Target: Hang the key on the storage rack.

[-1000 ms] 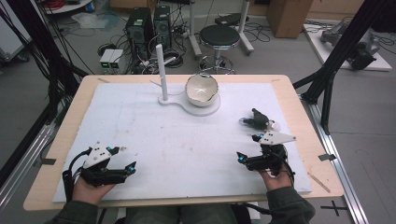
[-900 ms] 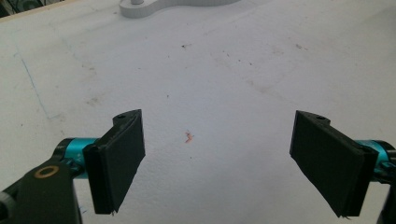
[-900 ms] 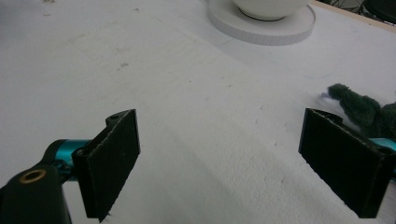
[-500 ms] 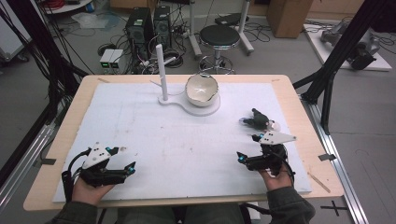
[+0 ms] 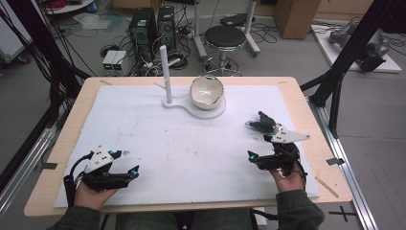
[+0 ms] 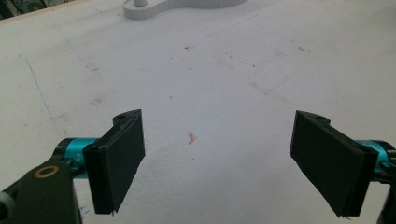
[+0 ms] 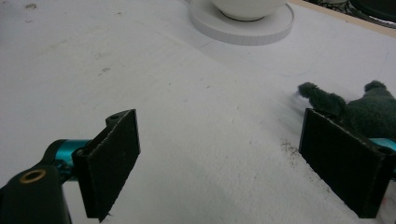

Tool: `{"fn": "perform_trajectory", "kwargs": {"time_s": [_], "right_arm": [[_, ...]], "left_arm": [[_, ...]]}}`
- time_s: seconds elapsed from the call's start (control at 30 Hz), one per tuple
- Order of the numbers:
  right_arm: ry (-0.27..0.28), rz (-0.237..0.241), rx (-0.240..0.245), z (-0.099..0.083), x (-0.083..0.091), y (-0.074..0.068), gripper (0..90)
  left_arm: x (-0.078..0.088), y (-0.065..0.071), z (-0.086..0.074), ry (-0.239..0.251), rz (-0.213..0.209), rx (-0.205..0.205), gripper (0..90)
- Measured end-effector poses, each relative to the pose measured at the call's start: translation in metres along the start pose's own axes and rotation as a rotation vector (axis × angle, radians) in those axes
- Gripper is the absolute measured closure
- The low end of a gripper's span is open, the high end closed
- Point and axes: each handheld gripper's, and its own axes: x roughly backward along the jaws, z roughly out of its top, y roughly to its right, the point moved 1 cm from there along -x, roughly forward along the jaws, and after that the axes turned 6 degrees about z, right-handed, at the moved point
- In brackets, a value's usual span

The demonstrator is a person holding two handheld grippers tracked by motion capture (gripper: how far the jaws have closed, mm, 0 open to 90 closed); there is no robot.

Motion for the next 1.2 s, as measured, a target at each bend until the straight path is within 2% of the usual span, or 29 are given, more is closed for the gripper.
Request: {"fn": "perform_trajectory", "kwargs": {"time_s": [0.1,0.2,0.37,0.47,0.53,0.67,1.1,1.2], "right_arm": [[-0.018,0.006,-0.007,0.004,0.002,0.004,11.5],[-0.023,-0.01,0.002,0.009,0.005,0.008,11.5],[-0.043,-0.02,-0.012,0.021,0.01,0.02,11.5],[-0.045,-0.044,-0.007,0.033,0.013,0.031,11.5],[-0.05,-0.044,-0.012,0.036,0.013,0.034,11.5],[-0.084,-0.057,-0.038,0.047,0.01,0.05,11.6],[-0.137,-0.072,-0.021,0.064,0.006,0.08,13.7],[-0.151,-0.077,-0.023,0.068,0.005,0.092,13.7]], "left_arm": [[-0.001,0.0,0.0,0.001,-0.001,-0.004,18.3],[-0.001,0.0,0.0,-0.001,-0.002,-0.005,18.3],[-0.001,0.0,0.0,0.004,-0.002,-0.005,18.3],[-0.001,0.0,0.001,0.002,-0.002,-0.007,18.3],[-0.001,0.0,0.001,0.0,-0.003,-0.007,18.3],[-0.001,0.0,0.001,0.005,0.001,-0.006,18.3],[0.0,-0.003,0.0,0.005,0.001,-0.005,18.3],[0.0,-0.003,0.0,0.005,0.001,-0.002,18.4]]}}
